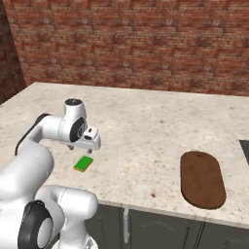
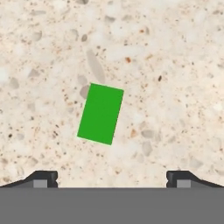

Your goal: Pick up the sponge from the counter and clean the cutting board by briefly scrubbing or pressing down on the cutting board. Once finished, release the sponge.

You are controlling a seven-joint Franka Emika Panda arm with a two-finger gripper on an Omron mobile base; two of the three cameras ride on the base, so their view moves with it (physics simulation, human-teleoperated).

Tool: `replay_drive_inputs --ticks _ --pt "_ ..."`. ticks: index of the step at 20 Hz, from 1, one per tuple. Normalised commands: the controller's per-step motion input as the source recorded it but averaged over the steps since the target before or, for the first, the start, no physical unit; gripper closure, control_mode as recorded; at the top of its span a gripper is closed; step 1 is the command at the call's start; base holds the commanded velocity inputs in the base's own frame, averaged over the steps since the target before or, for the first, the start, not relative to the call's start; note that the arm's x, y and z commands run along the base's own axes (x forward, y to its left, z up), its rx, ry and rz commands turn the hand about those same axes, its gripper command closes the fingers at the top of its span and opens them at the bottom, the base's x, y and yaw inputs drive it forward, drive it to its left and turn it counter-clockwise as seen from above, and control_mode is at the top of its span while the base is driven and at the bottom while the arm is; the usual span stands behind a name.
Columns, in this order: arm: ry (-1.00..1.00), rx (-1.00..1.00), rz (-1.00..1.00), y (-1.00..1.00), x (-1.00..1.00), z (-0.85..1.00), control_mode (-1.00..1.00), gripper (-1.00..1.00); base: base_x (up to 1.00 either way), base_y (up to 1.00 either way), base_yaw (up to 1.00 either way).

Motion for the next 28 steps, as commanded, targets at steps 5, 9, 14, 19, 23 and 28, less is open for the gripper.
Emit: replay_drive_inputs --ticks 5,9,14,19,23,28 --pt "0.06 0.0 0.0 0.23 0.16 -0.44 -1.0 -1.0 0.0 0.0 0.0" --pt "0.02 0.0 -0.04 0.23 0.28 -0.39 -1.0 -1.0 0.0 0.0 0.0" --pt "0.02 0.0 -0.02 0.04 0.22 -0.26 -1.0 -1.0 0.0 0.0 0.0" --pt "0.02 0.0 0.0 0.0 0.07 -0.22 -1.0 -1.0 0.0 0.0 0.0" --pt "0.0 0.0 0.0 0.0 0.18 -0.33 -1.0 -1.0 0.0 0.0 0.0" --pt "0.0 0.0 0.0 0.0 0.04 -0.31 -1.0 -1.0 0.0 0.0 0.0"
